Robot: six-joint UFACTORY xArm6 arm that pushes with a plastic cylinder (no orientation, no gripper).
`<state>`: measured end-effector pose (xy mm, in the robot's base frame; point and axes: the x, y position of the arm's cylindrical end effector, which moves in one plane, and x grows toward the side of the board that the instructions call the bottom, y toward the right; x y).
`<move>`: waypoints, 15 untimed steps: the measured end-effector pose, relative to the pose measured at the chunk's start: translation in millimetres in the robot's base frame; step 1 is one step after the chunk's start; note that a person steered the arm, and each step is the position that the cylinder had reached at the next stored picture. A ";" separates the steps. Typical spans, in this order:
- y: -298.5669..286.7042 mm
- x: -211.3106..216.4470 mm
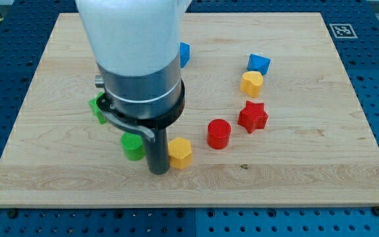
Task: Move the green circle diagonal top left to the green star
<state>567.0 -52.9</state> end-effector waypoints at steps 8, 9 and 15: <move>-142.8 0.1; -158.2 8.1; -154.5 -15.0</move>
<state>552.0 -207.4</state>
